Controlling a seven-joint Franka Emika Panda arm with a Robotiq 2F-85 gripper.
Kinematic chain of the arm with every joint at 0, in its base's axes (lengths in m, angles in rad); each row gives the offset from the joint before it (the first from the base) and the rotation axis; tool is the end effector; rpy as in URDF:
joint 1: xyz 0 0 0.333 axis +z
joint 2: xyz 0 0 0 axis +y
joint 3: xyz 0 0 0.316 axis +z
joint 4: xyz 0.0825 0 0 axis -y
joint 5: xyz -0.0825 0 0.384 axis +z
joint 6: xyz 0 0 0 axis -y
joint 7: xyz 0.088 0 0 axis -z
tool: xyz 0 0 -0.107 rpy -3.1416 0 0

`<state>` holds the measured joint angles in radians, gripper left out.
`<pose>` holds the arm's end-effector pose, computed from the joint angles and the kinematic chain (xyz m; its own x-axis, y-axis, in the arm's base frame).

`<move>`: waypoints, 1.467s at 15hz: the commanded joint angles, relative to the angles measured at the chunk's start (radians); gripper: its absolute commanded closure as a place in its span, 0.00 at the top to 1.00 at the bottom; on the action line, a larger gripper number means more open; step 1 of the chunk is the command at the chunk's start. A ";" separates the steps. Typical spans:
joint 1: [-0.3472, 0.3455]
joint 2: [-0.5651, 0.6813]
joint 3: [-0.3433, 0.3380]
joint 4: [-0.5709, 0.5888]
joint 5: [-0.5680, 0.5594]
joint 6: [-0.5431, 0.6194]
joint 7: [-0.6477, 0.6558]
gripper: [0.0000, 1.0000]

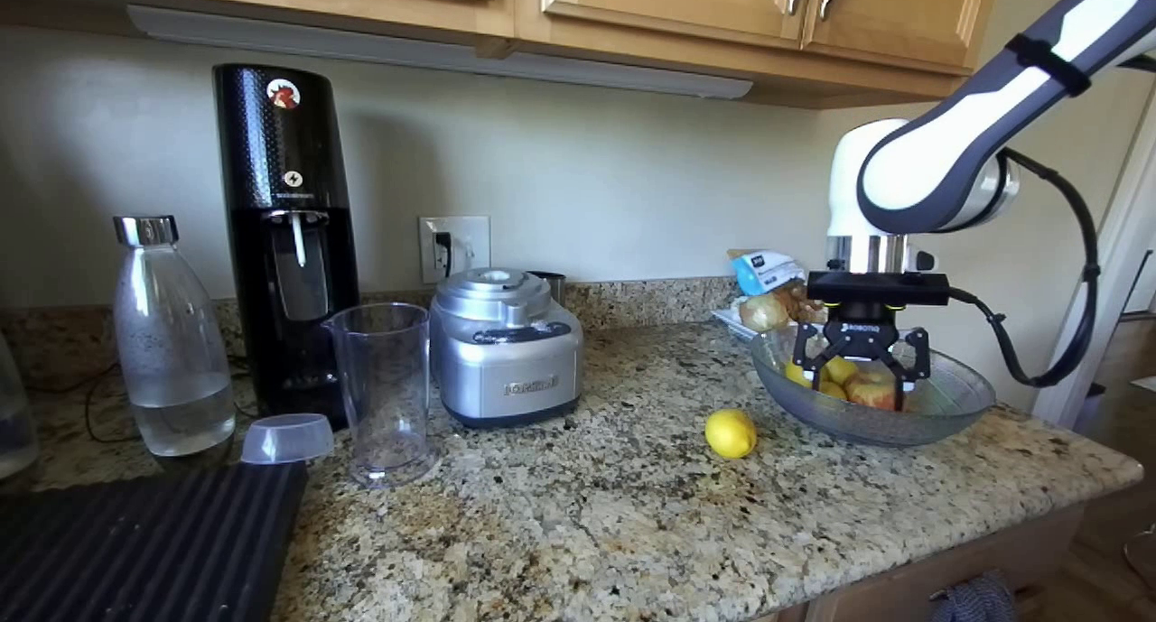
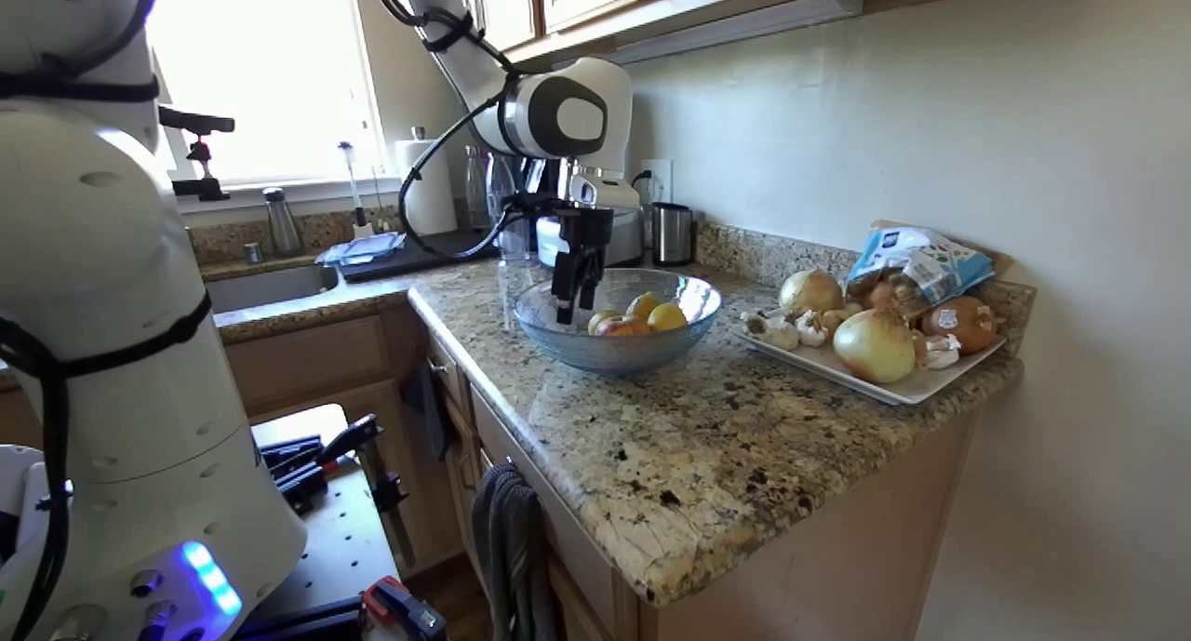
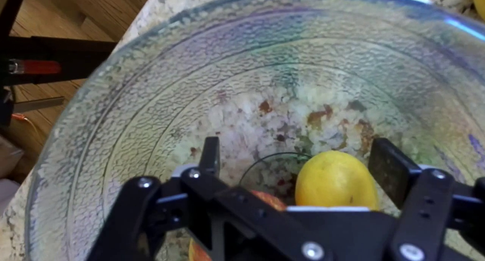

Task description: Move the fruits from the bowl to the counter

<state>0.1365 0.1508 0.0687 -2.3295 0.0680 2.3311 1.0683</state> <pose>0.4903 0.1036 0.2620 0.6016 -0.7901 -0.1177 -0.7834 -0.6124 0.1062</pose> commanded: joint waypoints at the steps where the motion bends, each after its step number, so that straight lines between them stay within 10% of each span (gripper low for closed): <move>1: -0.006 0.017 -0.015 -0.019 0.025 0.105 0.025 1.00; 17: 0.025 0.052 -0.059 -0.046 -0.078 0.269 0.106 1.00; 22: 0.021 0.053 -0.073 -0.068 -0.116 0.262 0.122 0.85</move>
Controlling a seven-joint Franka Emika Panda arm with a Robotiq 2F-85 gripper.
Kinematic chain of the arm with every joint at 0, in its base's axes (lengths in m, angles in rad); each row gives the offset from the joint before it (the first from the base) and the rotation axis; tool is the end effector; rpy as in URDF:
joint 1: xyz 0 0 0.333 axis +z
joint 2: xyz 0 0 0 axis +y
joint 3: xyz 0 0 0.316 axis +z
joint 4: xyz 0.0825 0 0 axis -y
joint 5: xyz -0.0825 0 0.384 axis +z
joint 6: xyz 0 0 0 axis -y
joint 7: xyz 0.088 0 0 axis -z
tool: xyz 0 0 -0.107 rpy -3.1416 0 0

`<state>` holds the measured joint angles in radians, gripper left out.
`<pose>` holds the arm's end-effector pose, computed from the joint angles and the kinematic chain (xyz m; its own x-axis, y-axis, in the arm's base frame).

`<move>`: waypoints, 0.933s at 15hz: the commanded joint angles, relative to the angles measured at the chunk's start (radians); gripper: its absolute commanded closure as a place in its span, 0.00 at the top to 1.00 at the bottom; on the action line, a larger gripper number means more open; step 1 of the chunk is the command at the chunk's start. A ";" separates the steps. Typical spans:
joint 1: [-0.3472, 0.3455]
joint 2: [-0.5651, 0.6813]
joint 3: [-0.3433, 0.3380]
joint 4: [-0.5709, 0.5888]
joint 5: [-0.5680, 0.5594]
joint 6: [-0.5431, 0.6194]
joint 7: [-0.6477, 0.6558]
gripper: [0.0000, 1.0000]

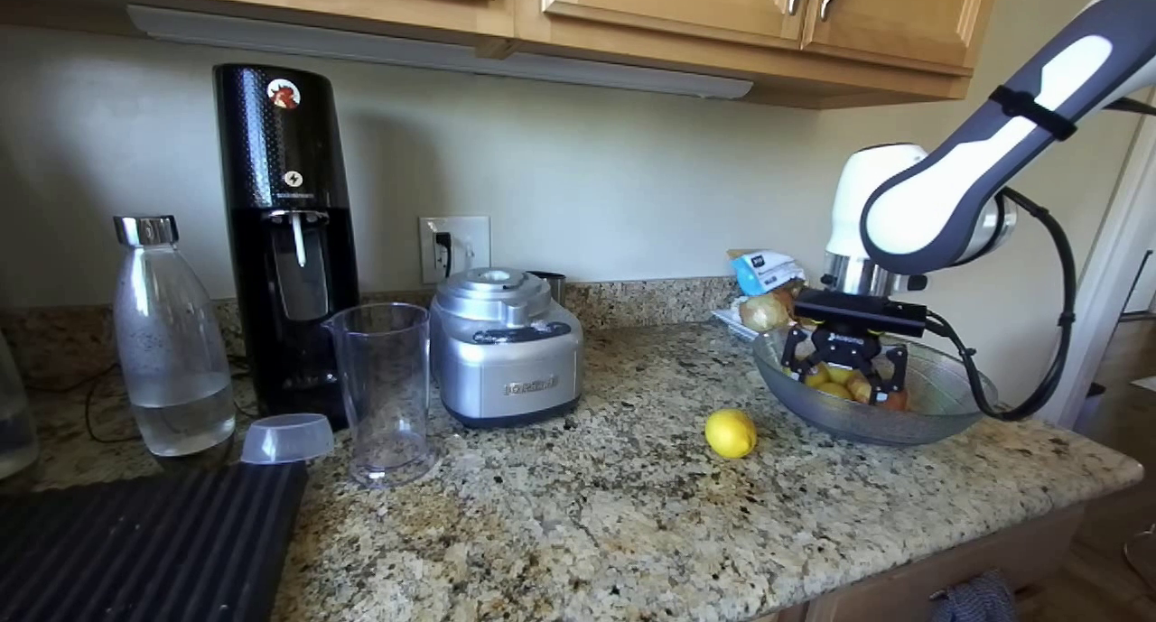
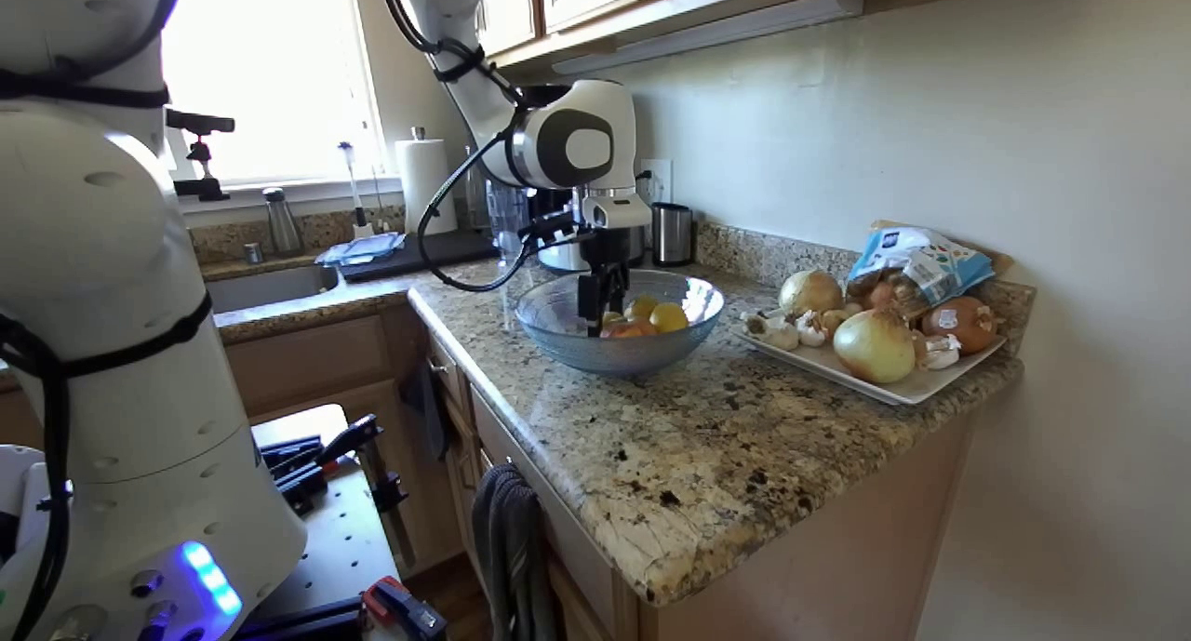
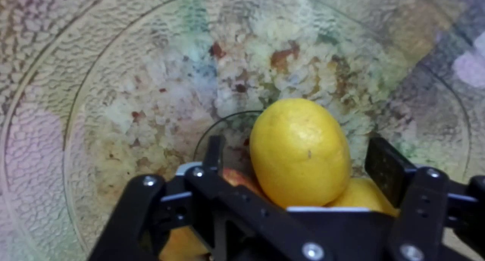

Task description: Move the fruits from the bowl to the counter

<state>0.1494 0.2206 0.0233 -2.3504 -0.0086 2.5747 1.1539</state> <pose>0.5072 0.0888 0.2380 0.5616 -0.8274 0.0011 -0.8274 -0.5616 -0.0036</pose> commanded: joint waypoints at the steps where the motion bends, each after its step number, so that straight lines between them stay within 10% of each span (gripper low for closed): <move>1: 0.009 -0.017 -0.032 -0.053 -0.049 0.019 0.039 0.72; 7: 0.008 -0.041 -0.024 -0.059 -0.040 0.003 0.025 0.29; 14: -0.008 -0.149 0.009 -0.057 0.029 -0.073 -0.062 0.27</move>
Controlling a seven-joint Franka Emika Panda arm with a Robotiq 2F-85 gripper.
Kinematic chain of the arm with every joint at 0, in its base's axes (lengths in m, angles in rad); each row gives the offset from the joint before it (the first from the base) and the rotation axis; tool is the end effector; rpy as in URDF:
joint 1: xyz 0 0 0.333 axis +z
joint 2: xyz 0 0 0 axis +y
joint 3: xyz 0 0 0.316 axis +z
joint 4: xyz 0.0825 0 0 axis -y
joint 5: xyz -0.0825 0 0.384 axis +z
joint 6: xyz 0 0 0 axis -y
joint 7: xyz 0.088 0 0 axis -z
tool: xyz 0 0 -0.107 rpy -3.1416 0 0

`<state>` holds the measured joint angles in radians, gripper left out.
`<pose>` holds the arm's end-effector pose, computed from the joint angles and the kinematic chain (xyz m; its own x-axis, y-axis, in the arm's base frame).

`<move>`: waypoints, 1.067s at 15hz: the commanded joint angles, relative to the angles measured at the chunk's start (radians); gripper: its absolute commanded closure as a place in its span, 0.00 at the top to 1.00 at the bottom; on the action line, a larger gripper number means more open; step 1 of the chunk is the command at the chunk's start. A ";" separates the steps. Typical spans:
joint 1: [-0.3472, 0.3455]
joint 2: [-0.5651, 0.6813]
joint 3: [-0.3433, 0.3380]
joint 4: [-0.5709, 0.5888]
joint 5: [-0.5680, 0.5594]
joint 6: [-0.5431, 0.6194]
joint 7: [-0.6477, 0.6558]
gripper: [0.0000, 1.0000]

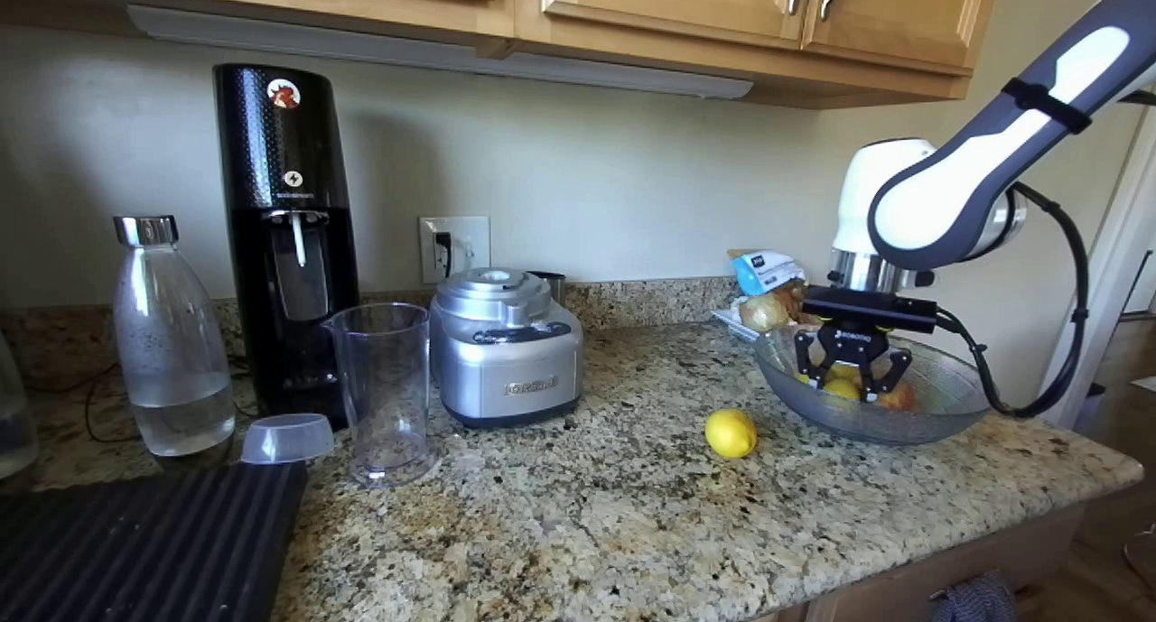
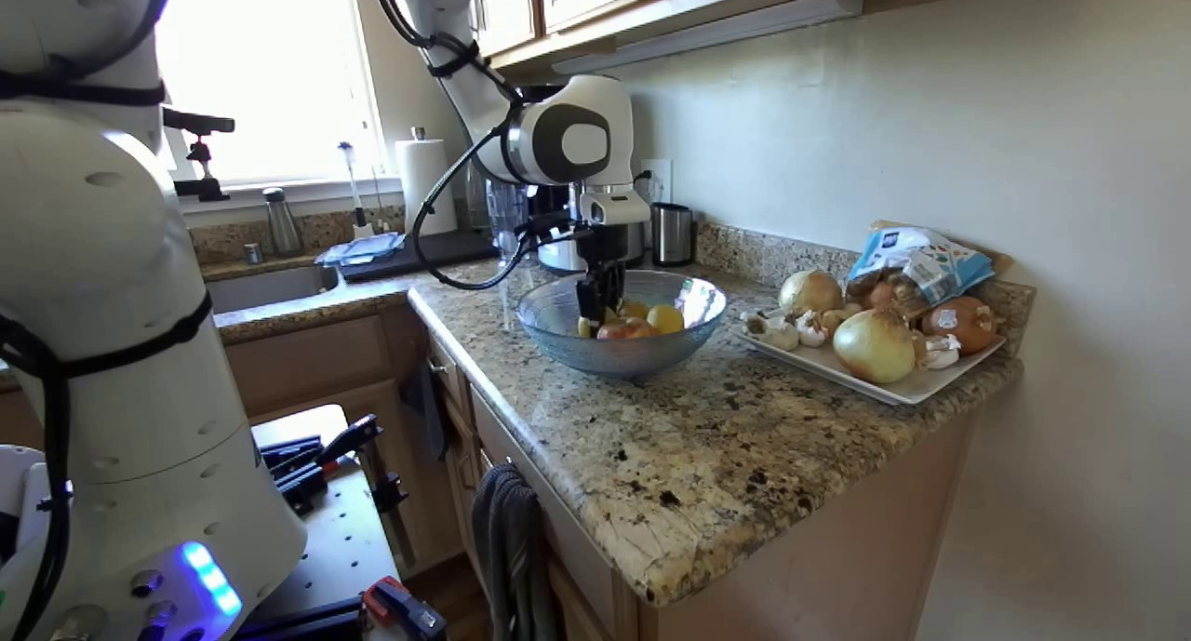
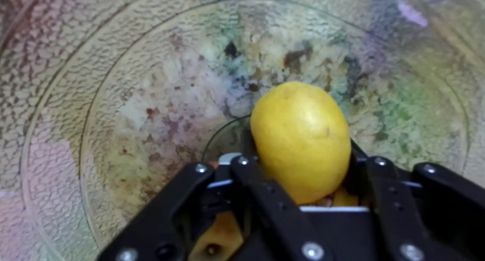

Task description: Move the fruits from the bowl to the counter

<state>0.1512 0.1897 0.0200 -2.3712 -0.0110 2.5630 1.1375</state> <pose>0.5010 0.0869 0.2452 0.5756 -0.8177 0.0030 -0.8177 -0.5756 -0.0010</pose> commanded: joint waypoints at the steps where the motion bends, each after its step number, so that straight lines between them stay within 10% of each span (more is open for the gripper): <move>1: -0.011 -0.142 0.015 -0.035 0.033 -0.068 -0.053 0.27; 8: 0.000 -0.290 0.082 0.028 0.009 -0.132 -0.081 0.27; 16: 0.076 -0.164 0.228 0.129 0.017 -0.071 -0.207 0.26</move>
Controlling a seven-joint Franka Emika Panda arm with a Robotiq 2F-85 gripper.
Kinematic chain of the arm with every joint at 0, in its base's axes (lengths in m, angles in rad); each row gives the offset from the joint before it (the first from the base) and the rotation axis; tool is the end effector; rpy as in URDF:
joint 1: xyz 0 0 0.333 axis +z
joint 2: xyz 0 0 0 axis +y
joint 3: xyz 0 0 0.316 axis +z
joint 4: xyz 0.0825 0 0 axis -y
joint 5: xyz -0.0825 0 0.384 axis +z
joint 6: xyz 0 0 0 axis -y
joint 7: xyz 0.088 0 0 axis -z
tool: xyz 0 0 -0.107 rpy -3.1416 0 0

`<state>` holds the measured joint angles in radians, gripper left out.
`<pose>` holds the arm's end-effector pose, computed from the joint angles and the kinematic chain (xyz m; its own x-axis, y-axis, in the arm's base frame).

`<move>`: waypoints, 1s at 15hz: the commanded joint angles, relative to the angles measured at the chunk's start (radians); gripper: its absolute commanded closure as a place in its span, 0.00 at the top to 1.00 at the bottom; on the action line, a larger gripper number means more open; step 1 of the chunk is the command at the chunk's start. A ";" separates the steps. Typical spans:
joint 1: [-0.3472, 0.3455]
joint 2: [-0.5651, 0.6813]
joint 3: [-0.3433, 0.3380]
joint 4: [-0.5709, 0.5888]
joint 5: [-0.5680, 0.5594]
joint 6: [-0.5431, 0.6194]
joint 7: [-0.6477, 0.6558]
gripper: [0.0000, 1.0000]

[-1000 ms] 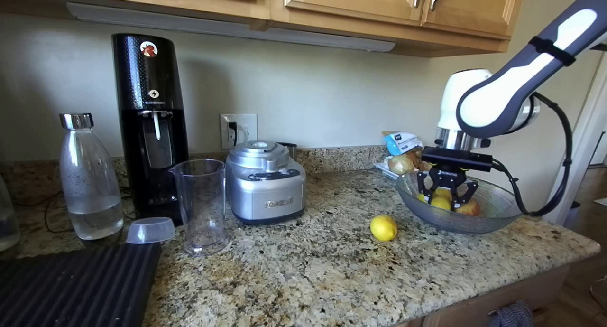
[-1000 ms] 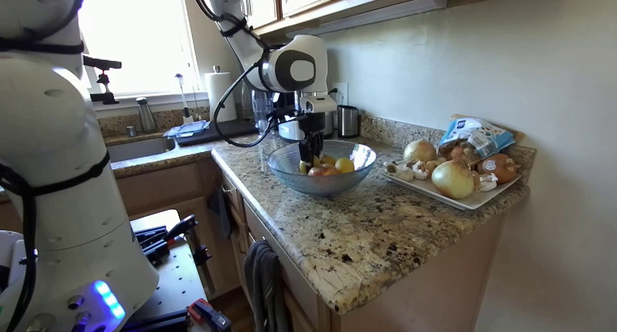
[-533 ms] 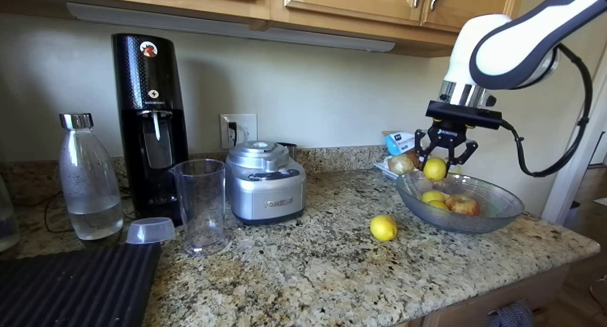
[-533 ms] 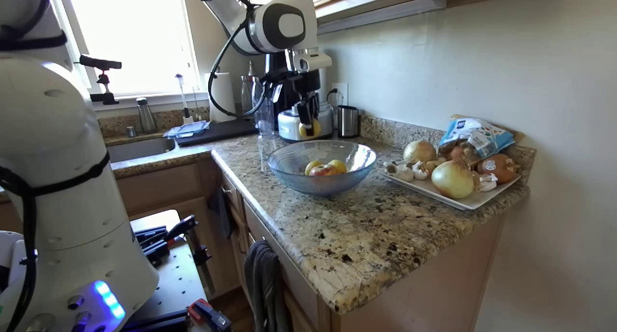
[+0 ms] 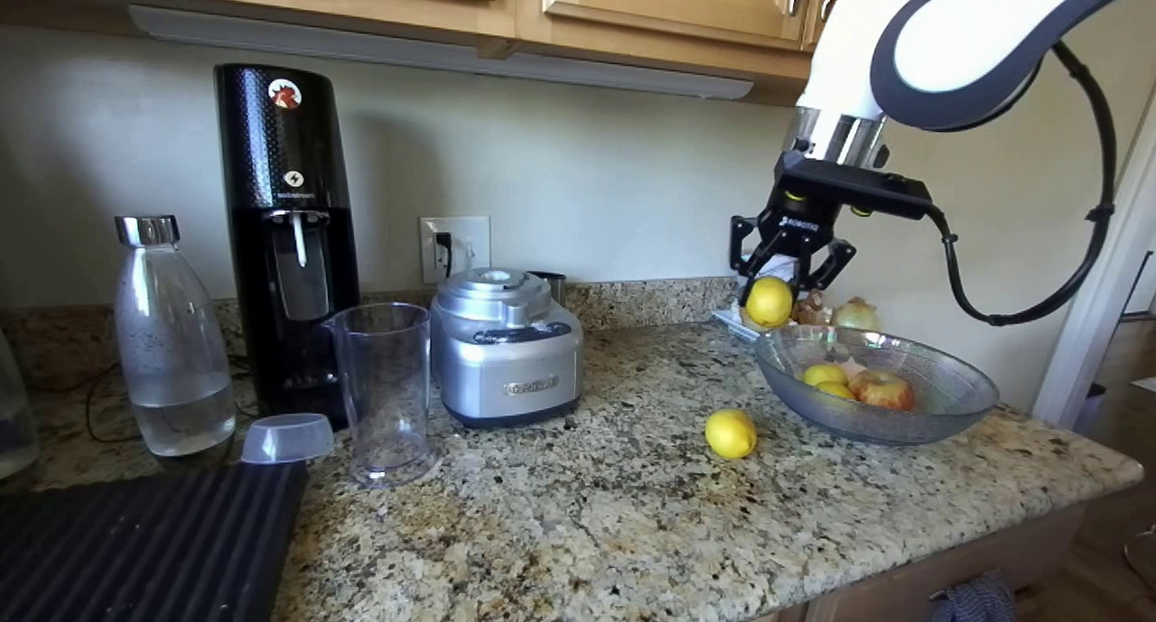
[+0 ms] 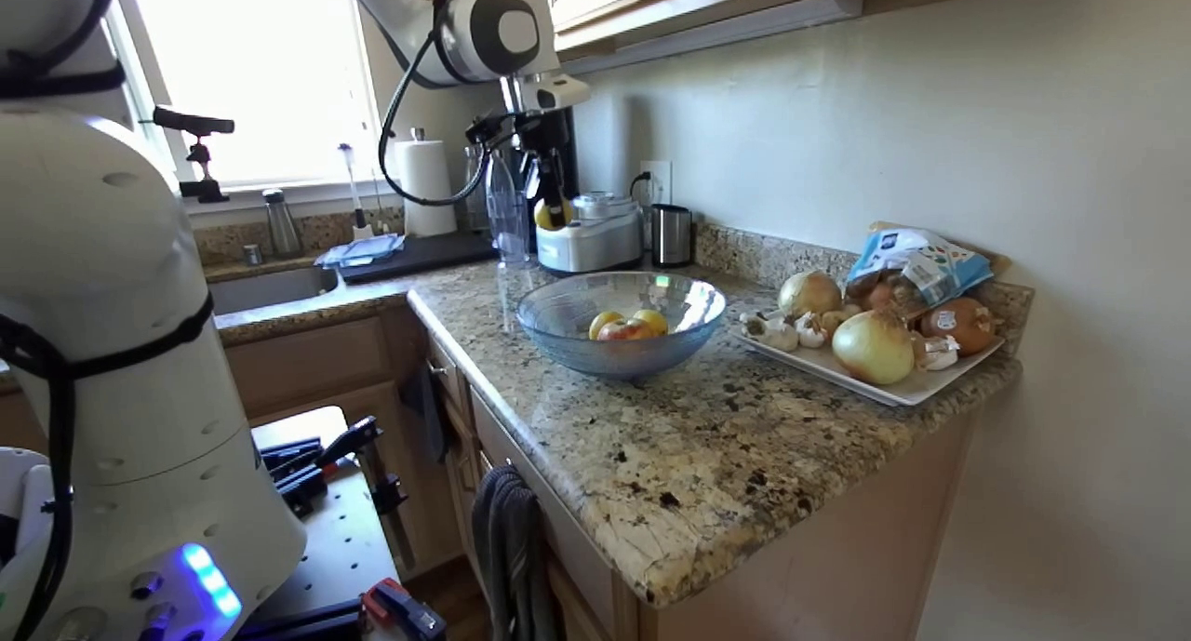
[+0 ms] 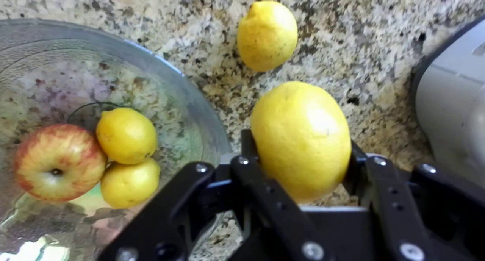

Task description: Move the fruits from the bowl to the counter

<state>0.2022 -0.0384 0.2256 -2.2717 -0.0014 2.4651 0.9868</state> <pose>0.4858 0.2220 0.3963 0.8343 -0.5347 0.1342 -0.5089 -0.8406 -0.1855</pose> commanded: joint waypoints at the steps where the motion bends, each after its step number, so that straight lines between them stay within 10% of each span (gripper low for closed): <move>1: 0.037 0.093 0.034 0.039 -0.003 0.036 -0.061 0.26; 15: 0.215 0.485 -0.014 0.237 -0.079 0.103 -0.192 0.26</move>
<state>0.3772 0.4049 0.2537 -2.0760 -0.0646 2.5718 0.8228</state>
